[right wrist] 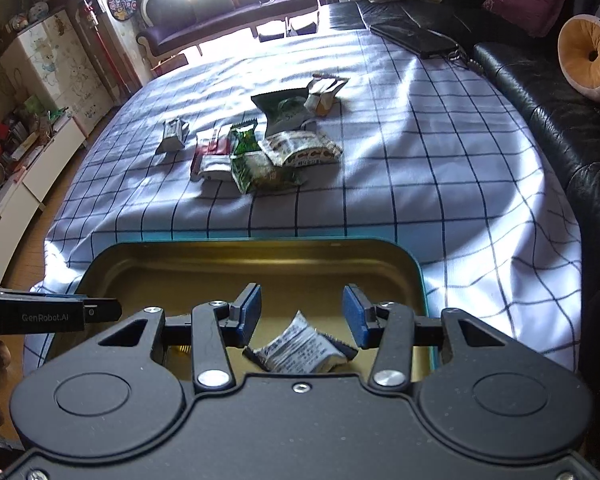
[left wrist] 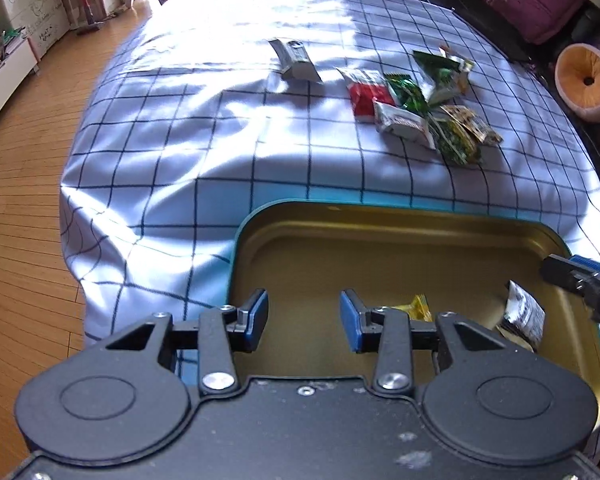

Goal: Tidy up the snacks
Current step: 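Move both tools back toward the snack pile, then grasp the white bar packet with the left tool while the right grasps the patterned biscuit packet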

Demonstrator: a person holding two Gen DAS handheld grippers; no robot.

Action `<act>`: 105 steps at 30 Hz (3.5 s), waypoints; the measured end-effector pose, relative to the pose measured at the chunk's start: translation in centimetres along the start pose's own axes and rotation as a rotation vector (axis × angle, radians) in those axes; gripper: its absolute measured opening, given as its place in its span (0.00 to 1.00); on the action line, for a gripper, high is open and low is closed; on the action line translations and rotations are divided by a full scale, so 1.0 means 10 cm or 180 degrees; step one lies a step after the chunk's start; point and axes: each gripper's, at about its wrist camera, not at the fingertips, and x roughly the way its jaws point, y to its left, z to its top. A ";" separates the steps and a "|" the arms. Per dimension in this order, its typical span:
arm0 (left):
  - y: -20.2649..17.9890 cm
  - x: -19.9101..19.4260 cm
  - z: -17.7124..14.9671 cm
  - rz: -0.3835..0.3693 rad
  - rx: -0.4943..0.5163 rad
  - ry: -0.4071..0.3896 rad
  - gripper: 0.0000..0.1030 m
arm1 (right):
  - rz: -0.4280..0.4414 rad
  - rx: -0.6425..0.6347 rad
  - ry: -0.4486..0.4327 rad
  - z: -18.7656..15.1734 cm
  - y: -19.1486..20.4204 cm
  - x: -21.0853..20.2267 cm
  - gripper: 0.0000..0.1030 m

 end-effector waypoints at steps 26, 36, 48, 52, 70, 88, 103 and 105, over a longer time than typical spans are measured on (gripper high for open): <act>0.07 0.36 0.94 0.0237 0.0051 -0.0625 0.44 | 0.0169 0.0223 -0.0185 0.73 -0.09 0.68 0.52; 0.12 0.65 1.03 0.0343 0.0111 -0.0505 0.44 | 0.0365 0.0454 0.0050 0.85 -0.07 0.95 0.52; 0.20 0.79 1.09 0.0324 0.0097 -0.0521 0.52 | -0.0025 0.0328 -0.0134 1.06 0.00 1.16 0.52; 0.21 0.80 1.09 0.0311 0.0091 -0.0527 0.53 | -0.0123 0.0315 -0.0223 1.10 0.04 1.24 0.53; 0.22 0.83 1.05 0.0377 0.0086 -0.0579 0.62 | -0.0551 0.0371 -0.0381 1.06 -0.14 1.16 0.54; 0.22 0.82 1.05 0.0360 0.0060 -0.0578 0.62 | -0.0800 0.0220 -0.0585 1.13 -0.10 1.32 0.54; 0.22 0.79 1.10 0.0357 0.0070 -0.0516 0.61 | -0.0683 0.0071 -0.0742 1.00 -0.14 1.28 0.55; 0.20 0.77 1.14 0.0369 0.0072 -0.0488 0.60 | -0.0675 0.0048 -0.0756 0.99 -0.15 1.26 0.53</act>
